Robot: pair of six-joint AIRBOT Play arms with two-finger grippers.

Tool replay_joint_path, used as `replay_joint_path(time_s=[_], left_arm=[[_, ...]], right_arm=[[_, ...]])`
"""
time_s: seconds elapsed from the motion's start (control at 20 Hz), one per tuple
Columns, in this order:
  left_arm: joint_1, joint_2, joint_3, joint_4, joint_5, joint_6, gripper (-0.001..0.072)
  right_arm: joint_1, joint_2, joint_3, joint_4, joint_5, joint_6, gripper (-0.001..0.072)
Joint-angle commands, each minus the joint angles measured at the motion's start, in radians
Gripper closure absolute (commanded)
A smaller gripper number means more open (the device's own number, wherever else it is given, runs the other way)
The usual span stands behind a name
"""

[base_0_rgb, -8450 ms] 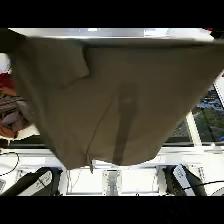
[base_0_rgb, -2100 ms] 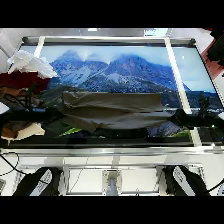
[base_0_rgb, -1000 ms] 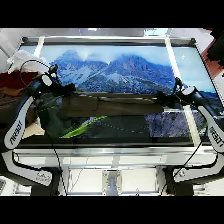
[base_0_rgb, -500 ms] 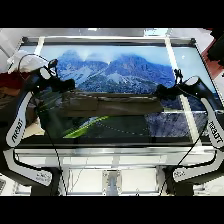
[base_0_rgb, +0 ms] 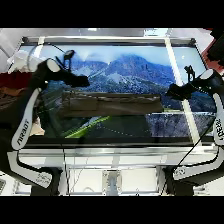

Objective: Fold the shirts.

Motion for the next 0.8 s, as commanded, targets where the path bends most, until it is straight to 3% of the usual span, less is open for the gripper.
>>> replay_joint_path(time_s=[0.0,0.05,0.15,0.5,0.55,0.75], left_arm=[[-0.113,-0.054,0.005,0.058,0.009,0.016,0.0319],[-0.137,-0.074,0.006,0.067,0.022,0.016,0.0354],[-0.172,-0.111,0.006,0.068,0.046,-0.009,0.0353],[-0.24,-0.185,0.006,0.053,0.074,-0.056,0.0367],[-0.247,-0.191,0.006,0.051,0.081,-0.055,0.043],[-0.25,-0.202,0.006,0.036,0.1,-0.056,0.0435]], right_arm=[[-0.087,-0.039,-0.049,0.111,0.036,-0.04,0.0258],[-0.114,-0.057,-0.067,0.185,0.043,-0.08,0.0251],[-0.154,-0.09,-0.093,0.296,0.042,-0.146,0.0153],[-0.168,-0.216,-0.102,0.439,0.04,-0.223,0.0153],[-0.158,-0.232,-0.102,0.46,0.034,-0.234,0.0153],[-0.089,-0.274,-0.102,0.477,0.004,-0.244,0.0155]])
